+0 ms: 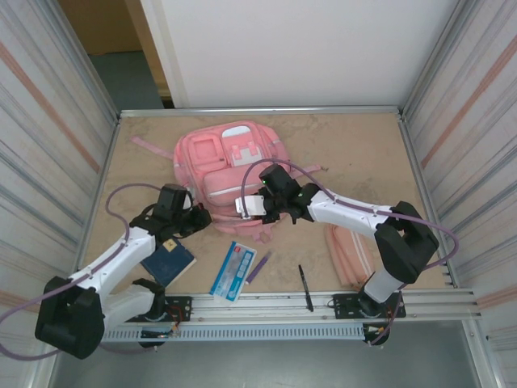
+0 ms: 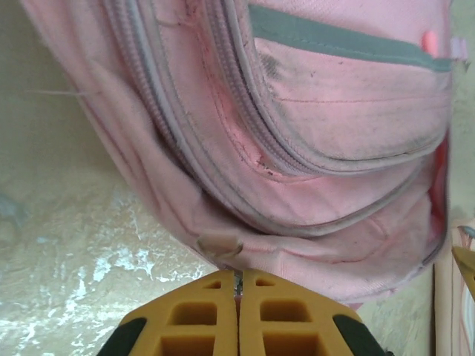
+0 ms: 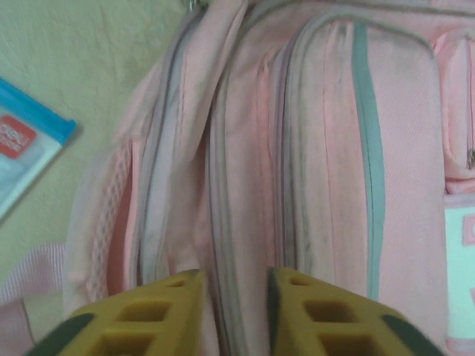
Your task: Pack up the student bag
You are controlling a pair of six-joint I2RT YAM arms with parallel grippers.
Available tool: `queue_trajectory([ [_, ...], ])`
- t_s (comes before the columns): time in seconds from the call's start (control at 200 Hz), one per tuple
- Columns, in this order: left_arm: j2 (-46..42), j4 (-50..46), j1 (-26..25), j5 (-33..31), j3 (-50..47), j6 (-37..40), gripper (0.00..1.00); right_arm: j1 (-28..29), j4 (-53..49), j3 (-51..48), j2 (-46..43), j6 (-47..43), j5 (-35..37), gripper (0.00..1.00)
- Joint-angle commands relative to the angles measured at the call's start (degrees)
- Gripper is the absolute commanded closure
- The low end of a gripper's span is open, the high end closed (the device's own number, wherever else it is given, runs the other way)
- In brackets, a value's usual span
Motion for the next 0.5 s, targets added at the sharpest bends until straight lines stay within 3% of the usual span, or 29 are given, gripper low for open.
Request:
queue_trajectory([
  [0.0,1.4,2.4,-1.2,0.8,2.3,-1.5,1.00,1.6,0.9,0.2,-0.8,6.9,-5.7,0.63],
  [0.015,1.5,2.5,-1.3,0.9,2.3,-1.6,1.00,1.8,1.2,0.2,-0.7,7.3,-5.9,0.61],
  [0.035,1.7,2.7,-1.4,1.1,2.3,-1.8,1.00,2.2,1.8,-0.1,-0.6,7.9,-5.9,0.48],
  [0.07,2.0,3.1,-1.5,1.3,2.3,-1.9,1.00,2.7,2.9,-0.4,-0.4,8.9,-5.9,0.45],
  [0.276,1.6,3.9,-1.8,2.7,2.6,-3.0,1.00,3.9,6.8,0.6,4.2,15.9,-8.0,0.44],
  [0.416,1.1,4.4,-1.8,4.2,2.6,-3.9,1.00,6.5,7.4,1.2,7.9,15.8,-2.9,0.45],
  [0.496,0.8,4.8,-1.8,5.6,2.6,-4.3,1.00,7.4,7.4,1.7,9.6,16.1,-0.5,0.50],
])
